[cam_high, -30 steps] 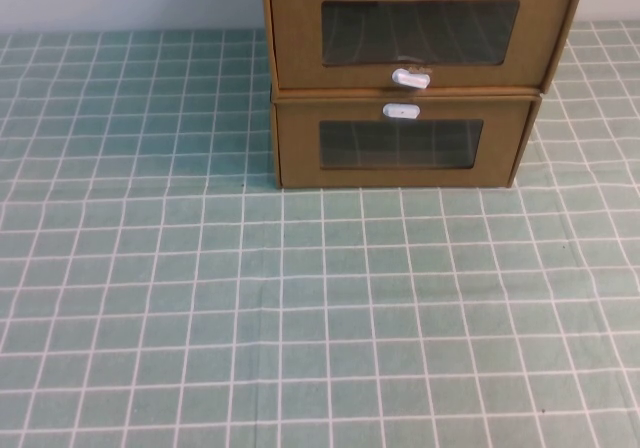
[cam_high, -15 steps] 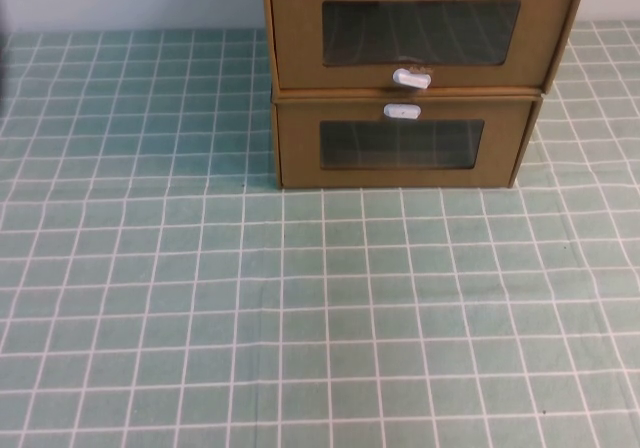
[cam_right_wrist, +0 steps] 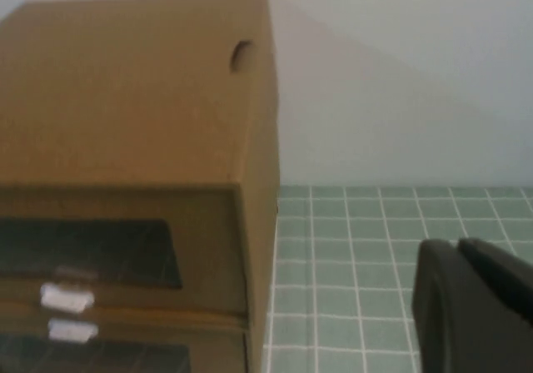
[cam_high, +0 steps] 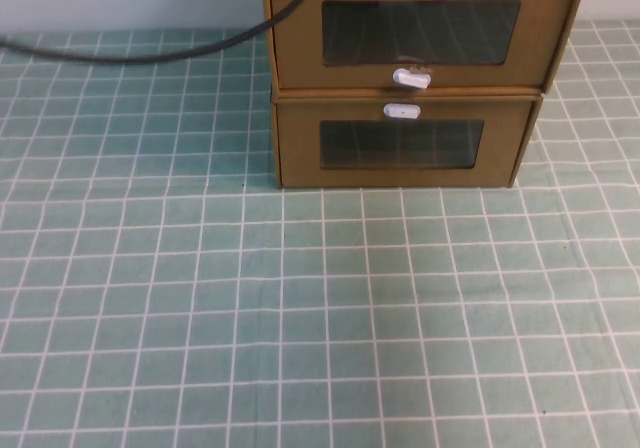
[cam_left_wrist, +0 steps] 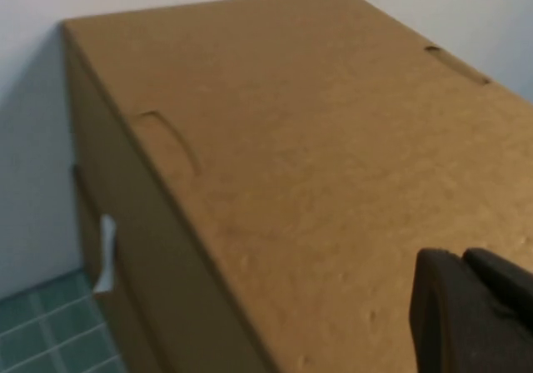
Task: Open the shoe box
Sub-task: 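Pull the top drawer of the cardboard box fully open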
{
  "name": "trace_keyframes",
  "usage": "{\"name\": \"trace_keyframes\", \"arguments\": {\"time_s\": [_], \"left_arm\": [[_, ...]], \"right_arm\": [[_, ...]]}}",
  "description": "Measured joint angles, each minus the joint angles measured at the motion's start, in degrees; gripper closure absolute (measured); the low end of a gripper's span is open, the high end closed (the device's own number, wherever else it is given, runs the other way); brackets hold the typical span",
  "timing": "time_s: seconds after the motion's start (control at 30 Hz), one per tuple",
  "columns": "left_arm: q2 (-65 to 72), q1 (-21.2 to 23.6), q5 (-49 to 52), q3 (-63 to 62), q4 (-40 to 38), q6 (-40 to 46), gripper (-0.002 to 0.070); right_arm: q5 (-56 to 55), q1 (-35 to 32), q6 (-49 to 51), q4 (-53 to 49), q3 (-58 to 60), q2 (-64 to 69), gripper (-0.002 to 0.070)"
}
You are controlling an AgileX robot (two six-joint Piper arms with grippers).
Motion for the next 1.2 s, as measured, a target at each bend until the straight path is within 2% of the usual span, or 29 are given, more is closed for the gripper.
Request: {"name": "trace_keyframes", "arguments": {"time_s": [0.2, 0.33, 0.57, 0.7, 0.8, 0.87, 1.0, 1.2], "left_arm": [[19.6, -0.3, 11.3, -23.8, -16.2, 10.8, 0.0680], [29.2, -1.1, 13.7, -34.9, -21.2, 12.1, 0.0680], [34.7, -1.6, 18.2, -37.5, -20.2, 12.1, 0.0680], [34.2, -1.6, 22.9, -38.4, -16.0, 10.5, 0.0680], [33.9, -1.6, 25.7, -38.9, -14.8, 9.6, 0.0680], [33.7, -1.6, 26.3, -38.9, -14.7, 8.7, 0.0680], [33.5, -1.6, 27.2, -38.9, -14.5, 7.4, 0.0680], [33.5, -1.6, 27.3, -38.9, -14.5, 5.2, 0.0680]], "right_arm": [[-0.3, 9.7, -18.0, 2.8, 0.1, 5.0, 0.0689], [-3.9, 15.3, -25.4, 6.5, 0.1, 9.7, 0.0689], [-10.8, 20.9, -29.8, 11.9, 0.1, 16.7, 0.0689], [-8.0, 23.5, -45.7, 12.2, -0.9, 20.8, 0.0689], [-1.2, 24.4, -57.3, 12.2, -3.3, 23.7, 0.0689], [5.5, 24.5, -60.9, 10.6, -5.7, 25.4, 0.0689], [15.4, 24.6, -59.1, -0.6, -11.6, 27.4, 0.0689], [22.5, 24.6, -42.8, -27.5, -16.1, 28.5, 0.0689]]}}
